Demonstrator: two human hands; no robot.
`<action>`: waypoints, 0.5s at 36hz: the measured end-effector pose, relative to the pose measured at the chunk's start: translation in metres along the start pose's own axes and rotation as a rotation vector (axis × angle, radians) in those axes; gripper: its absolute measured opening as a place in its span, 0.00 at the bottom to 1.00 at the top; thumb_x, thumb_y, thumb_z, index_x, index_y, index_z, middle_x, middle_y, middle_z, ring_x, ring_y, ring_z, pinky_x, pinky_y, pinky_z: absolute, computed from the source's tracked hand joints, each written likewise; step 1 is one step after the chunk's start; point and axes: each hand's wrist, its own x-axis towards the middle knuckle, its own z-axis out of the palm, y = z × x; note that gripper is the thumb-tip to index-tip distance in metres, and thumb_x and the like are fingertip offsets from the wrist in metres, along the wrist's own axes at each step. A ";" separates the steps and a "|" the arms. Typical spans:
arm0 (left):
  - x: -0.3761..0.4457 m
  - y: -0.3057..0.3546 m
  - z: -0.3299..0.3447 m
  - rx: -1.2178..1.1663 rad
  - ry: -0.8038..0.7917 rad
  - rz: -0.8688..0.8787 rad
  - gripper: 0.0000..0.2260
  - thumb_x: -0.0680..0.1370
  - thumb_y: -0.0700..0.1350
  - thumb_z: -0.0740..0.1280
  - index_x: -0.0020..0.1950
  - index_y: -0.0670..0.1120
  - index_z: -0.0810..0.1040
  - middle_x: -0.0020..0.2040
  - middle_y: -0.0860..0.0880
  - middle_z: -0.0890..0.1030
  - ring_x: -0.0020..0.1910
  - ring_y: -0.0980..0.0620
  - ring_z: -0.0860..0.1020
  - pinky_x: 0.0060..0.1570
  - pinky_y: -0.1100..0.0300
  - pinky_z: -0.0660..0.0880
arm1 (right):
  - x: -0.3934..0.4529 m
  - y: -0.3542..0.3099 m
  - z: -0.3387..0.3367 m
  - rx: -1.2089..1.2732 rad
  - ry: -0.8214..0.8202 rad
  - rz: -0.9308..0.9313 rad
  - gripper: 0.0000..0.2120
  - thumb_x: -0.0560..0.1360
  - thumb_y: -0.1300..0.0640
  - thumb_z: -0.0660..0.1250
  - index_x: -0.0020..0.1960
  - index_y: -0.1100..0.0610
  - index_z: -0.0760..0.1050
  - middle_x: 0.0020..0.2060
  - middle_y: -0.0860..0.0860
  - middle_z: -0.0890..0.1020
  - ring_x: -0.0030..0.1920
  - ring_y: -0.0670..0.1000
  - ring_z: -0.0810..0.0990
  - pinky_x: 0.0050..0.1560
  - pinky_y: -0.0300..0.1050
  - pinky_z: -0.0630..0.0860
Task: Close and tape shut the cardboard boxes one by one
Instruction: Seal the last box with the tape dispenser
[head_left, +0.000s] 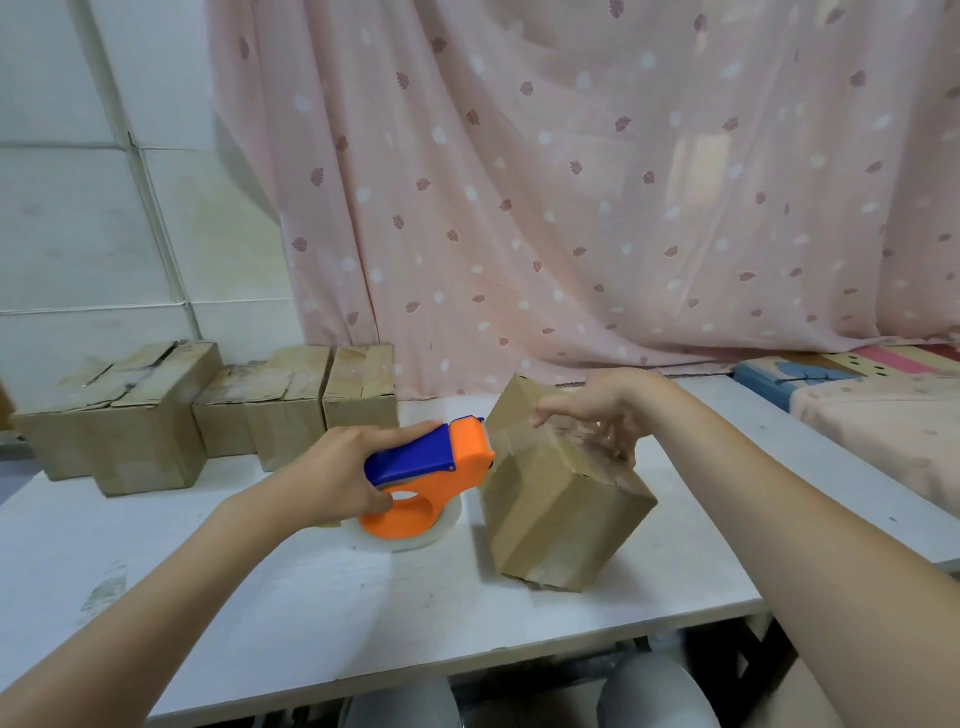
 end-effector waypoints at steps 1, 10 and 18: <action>0.000 0.001 0.000 -0.004 0.005 0.004 0.41 0.71 0.45 0.73 0.69 0.78 0.56 0.50 0.57 0.80 0.42 0.56 0.74 0.39 0.66 0.70 | 0.003 0.005 -0.001 0.053 -0.010 -0.007 0.38 0.70 0.41 0.74 0.71 0.58 0.64 0.65 0.65 0.71 0.57 0.71 0.78 0.58 0.69 0.76; -0.004 -0.002 -0.004 0.093 -0.036 -0.022 0.38 0.73 0.49 0.73 0.71 0.76 0.55 0.46 0.58 0.76 0.41 0.60 0.72 0.37 0.69 0.67 | 0.013 0.054 -0.003 0.346 -0.064 -0.031 0.43 0.60 0.39 0.76 0.66 0.62 0.70 0.55 0.70 0.79 0.48 0.70 0.84 0.52 0.66 0.81; 0.008 0.011 0.010 0.070 -0.088 -0.035 0.40 0.70 0.44 0.71 0.67 0.79 0.56 0.45 0.54 0.79 0.42 0.55 0.74 0.40 0.60 0.71 | 0.024 0.083 0.002 0.494 -0.097 -0.069 0.28 0.74 0.44 0.69 0.65 0.62 0.73 0.52 0.67 0.83 0.41 0.64 0.83 0.53 0.58 0.81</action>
